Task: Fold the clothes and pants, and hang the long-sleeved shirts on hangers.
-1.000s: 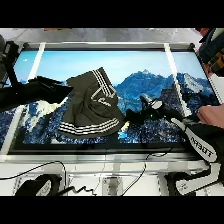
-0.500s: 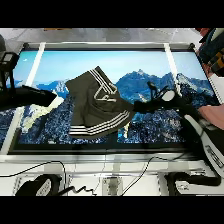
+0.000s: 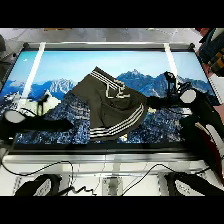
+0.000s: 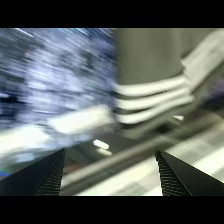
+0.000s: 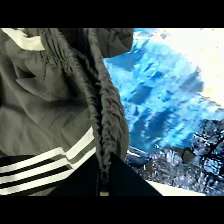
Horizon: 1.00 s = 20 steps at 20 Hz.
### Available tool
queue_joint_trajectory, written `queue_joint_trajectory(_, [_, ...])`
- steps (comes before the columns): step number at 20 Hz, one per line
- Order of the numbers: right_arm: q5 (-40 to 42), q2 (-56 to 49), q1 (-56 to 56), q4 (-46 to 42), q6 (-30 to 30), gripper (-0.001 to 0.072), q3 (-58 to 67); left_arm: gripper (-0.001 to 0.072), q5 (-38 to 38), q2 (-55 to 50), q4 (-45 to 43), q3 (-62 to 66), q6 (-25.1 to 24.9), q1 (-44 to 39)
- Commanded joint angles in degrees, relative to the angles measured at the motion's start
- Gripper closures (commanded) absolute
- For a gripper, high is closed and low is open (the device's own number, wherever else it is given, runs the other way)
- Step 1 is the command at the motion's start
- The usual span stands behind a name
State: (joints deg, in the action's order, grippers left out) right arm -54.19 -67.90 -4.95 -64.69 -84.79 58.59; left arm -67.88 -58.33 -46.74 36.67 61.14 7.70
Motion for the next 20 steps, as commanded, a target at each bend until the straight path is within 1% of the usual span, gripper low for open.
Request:
queue_joint_trajectory(1, [-0.3,0.7,-0.1,-0.1,-0.2,0.0686,-0.2,0.0112,6.8,-7.3,10.4,-5.5,-2.7,-6.4])
queue_joint_trajectory(4, [-0.9,0.7,-0.1,0.0,-0.2,0.0686,-0.2,0.0112,15.2,-13.8,12.0,-4.4,-2.7,-13.8])
queue_joint_trajectory(7, [-2.1,0.7,-0.1,0.0,-0.2,0.0686,-0.1,0.0113,16.8,-19.4,12.1,-0.3,-2.7,-16.9])
queue_joint_trajectory(8, [-2.3,0.8,-0.1,0.0,-0.2,0.0685,-0.1,0.0130,16.8,-21.0,12.1,1.2,-2.6,-17.0])
queue_joint_trajectory(9, [-2.6,0.8,-0.1,0.0,-0.2,0.0686,-0.1,0.0183,16.8,-22.4,12.1,2.8,-2.6,-17.0])
queue_joint_trajectory(11, [-3.3,0.8,-0.1,0.1,-0.2,0.0686,-0.1,0.0338,16.7,-24.7,12.1,5.8,-2.7,-17.0])
queue_joint_trajectory(12, [-3.7,0.8,-0.1,0.1,-0.2,0.0686,-0.1,0.0405,16.8,-25.3,12.1,7.1,-2.7,-17.0])
queue_joint_trajectory(13, [-4.0,0.8,-0.1,0.3,-0.2,0.0686,-0.1,0.0534,16.7,-25.8,12.1,8.3,-2.9,-17.1])
queue_joint_trajectory(14, [-4.0,0.8,-0.1,0.5,-0.2,0.0686,-0.1,0.0691,16.6,-25.9,11.8,9.4,-4.0,-17.1])
queue_joint_trajectory(15, [-3.7,0.8,-0.1,0.5,-0.1,0.0686,0.0,0.0695,15.9,-25.8,10.3,10.9,-4.6,-17.0])
queue_joint_trajectory(17, [-2.7,1.7,-0.1,0.5,2.1,0.0686,1.2,0.0696,11.6,-25.4,2.7,16.0,-4.5,-16.0])
queue_joint_trajectory(20, [0.1,5.5,-0.1,0.5,5.0,0.0686,4.2,0.0696,3.6,-22.8,-13.0,26.3,0.5,-13.9])
